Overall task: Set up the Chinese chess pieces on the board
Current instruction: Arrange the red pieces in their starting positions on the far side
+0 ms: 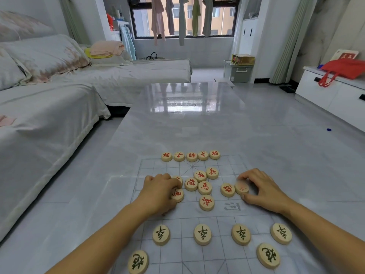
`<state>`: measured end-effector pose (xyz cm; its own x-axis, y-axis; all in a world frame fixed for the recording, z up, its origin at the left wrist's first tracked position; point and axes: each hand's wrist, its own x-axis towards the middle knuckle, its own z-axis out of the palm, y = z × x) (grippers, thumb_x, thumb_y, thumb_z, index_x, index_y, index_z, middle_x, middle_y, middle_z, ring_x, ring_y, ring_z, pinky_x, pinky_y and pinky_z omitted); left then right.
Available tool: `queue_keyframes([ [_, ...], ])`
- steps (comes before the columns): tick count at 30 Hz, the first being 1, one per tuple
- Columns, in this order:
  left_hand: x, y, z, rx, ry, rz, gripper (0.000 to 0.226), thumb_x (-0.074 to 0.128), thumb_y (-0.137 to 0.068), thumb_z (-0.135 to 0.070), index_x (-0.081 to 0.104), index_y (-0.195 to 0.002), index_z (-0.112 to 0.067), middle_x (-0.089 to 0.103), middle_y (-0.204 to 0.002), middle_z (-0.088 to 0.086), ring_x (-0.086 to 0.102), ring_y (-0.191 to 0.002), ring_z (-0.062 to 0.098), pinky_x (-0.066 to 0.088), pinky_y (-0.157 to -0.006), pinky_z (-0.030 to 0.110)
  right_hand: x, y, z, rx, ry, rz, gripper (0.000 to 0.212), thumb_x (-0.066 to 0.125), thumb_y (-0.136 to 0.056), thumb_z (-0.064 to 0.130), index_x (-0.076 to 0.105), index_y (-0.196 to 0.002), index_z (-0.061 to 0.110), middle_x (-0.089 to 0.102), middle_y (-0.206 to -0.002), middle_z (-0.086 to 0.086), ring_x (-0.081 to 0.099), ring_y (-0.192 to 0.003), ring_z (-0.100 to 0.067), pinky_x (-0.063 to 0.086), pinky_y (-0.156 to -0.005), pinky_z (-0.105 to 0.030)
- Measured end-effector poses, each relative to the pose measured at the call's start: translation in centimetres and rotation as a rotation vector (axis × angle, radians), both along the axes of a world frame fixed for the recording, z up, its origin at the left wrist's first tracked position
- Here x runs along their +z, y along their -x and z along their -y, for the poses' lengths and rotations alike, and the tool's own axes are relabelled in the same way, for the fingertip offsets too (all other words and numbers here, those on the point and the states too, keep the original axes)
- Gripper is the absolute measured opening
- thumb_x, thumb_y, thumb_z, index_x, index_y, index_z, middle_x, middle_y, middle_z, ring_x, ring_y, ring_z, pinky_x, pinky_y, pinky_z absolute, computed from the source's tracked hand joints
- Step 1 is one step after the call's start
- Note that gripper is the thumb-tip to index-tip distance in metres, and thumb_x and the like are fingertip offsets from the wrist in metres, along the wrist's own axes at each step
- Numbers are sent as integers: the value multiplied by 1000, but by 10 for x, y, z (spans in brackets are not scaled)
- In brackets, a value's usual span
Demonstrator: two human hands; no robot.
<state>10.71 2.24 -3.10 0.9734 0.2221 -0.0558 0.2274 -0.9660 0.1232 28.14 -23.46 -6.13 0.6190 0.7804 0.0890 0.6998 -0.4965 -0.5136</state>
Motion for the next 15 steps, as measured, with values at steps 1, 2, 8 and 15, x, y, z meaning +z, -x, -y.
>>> queue_keyframes([
  [1,-1,1,0,8,18,9,43,57,-82,-29,47,-124,-30,50,-121,-2,45,-114,18,26,-99,34,-1,-1,0,3,-1,-2,36,49,-58,57,43,-93,50,43,-104,27,44,-98,-2,33,-83,-24],
  [2,-1,2,1,14,41,25,42,58,-82,-29,47,-122,-30,50,-117,-3,47,-111,17,26,-98,33,-1,-1,0,4,-4,-4,35,49,-58,57,44,-92,50,44,-104,27,44,-98,0,34,-84,-25],
  [8,15,5,-34,287,260,279,25,64,-80,-34,53,-98,-20,55,-95,-5,55,-93,18,37,-89,34,-2,-2,0,-18,-13,-3,33,49,-58,58,46,-89,47,45,-103,24,46,-98,-3,34,-83,-25],
  [15,-11,6,-72,428,395,310,31,69,-77,-39,55,-100,-23,57,-92,-3,55,-84,16,48,-85,40,-2,-2,0,-26,-22,1,34,51,-58,59,48,-90,46,48,-102,21,48,-97,-5,38,-84,-28],
])
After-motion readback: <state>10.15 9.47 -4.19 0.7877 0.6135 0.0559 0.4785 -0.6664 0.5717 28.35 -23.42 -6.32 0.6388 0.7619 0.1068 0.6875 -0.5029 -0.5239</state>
